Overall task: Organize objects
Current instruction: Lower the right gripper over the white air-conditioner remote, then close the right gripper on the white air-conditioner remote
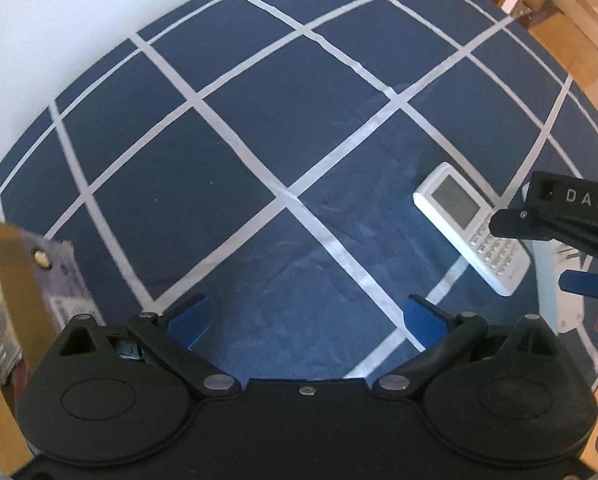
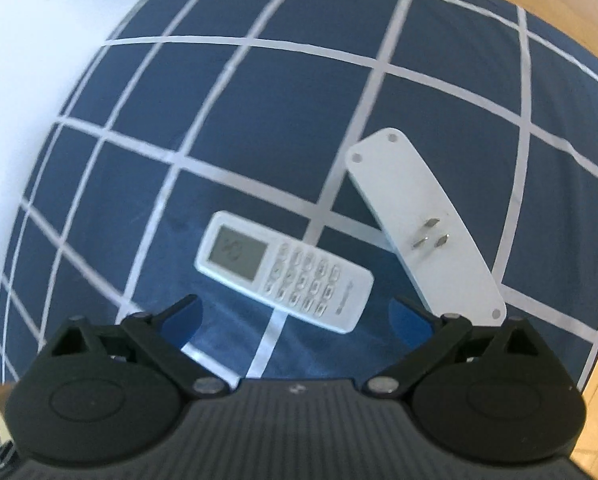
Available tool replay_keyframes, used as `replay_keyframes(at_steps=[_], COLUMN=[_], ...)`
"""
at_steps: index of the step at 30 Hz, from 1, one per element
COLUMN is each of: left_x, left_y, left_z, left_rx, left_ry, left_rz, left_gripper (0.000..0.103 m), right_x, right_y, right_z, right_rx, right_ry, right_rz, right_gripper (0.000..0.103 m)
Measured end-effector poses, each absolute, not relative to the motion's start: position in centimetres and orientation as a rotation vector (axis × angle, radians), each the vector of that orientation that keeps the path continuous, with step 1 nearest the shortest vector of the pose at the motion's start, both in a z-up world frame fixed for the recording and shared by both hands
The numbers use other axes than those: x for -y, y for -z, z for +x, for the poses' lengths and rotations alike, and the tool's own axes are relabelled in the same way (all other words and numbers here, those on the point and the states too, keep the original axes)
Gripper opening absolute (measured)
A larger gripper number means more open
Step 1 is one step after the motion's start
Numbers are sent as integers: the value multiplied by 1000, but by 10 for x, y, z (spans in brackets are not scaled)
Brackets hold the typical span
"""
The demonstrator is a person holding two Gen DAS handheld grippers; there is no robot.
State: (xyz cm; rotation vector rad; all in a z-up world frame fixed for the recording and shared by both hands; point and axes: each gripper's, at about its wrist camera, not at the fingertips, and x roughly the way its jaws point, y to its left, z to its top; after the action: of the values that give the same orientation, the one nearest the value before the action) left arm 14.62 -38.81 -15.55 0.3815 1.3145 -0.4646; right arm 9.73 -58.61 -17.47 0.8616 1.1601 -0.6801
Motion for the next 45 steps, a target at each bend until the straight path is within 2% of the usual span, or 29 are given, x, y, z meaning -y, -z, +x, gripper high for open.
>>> replay_keyframes(at_steps=[9,16,24,36,45], left_x=[395,401,406,422,448], left_y=[177,187,193,199,209], left_z=[172,174,178,195,205], left_rx=[-1343,-1363,-1375,-1396,-1420], left_ry=[489,506,506,499,555], left_rz=[403,406,410,366,341], left_gripper=[103,103,103,103,103], right_x=[596,600,605,622,632], right_y=[203,216,214,214,217], right_z=[112,110,117,174,187], right_rx=[-1201,-1212,-1201,-1243,-1291], right_ry=[751,757,688,421,426], right_rz=[896,932,843,633,712], right_gripper=[88,83,73,73,76])
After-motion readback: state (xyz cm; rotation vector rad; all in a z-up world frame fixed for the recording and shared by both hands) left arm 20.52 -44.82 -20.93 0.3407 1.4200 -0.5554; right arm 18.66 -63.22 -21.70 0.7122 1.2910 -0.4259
